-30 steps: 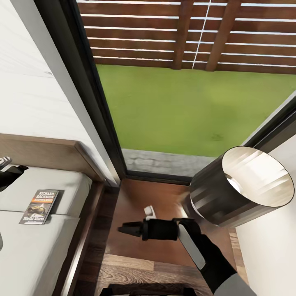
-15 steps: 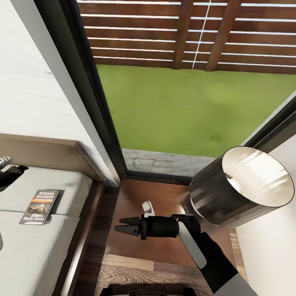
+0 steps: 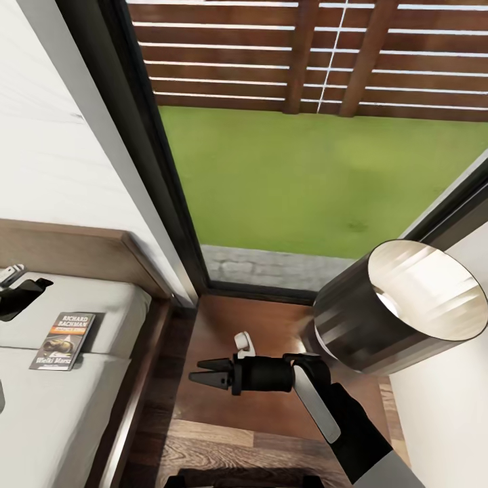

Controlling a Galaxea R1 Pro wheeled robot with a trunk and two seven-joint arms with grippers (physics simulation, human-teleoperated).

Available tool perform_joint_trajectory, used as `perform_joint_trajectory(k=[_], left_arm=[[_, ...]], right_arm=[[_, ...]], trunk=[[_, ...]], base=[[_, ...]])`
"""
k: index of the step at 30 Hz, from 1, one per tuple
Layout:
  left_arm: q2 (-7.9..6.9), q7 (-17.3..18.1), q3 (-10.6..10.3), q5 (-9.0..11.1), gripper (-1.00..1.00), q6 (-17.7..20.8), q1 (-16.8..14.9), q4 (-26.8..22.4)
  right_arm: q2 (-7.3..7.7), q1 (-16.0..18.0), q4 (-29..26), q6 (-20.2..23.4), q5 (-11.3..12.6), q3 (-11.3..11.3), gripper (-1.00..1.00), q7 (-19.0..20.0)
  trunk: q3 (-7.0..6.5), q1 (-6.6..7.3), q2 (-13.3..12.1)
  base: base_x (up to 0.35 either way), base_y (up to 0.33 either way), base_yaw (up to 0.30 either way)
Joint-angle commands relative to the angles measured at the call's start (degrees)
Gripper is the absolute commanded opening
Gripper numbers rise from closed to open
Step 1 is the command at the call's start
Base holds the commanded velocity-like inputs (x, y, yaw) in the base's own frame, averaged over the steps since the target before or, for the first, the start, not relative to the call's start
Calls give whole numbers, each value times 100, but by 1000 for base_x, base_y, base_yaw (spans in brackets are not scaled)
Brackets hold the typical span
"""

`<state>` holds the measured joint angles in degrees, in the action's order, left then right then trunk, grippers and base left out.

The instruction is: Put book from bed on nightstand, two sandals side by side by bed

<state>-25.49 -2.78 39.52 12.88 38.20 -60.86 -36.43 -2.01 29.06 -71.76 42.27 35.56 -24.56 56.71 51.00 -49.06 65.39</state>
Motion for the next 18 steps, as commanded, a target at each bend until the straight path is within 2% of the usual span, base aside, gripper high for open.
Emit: perform_joint_trajectory(k=[1, 7, 18], left_arm=[[1, -29, 12, 57, 100, 30, -4, -6], [1, -26, 10, 64, 100, 30, -4, -5], [1, -24, 12, 73, 100, 30, -4, 23]], right_arm=[[-1, 3, 4, 35, 30, -2, 100, -2], [-1, 3, 4, 35, 31, -2, 100, -3], [0, 3, 4, 36, 38, 1, 100, -11]], trunk=[[22, -23, 44], [130, -154, 285], [130, -154, 285]], base=[[0, 0, 0], [0, 0, 0], [0, 0, 0]])
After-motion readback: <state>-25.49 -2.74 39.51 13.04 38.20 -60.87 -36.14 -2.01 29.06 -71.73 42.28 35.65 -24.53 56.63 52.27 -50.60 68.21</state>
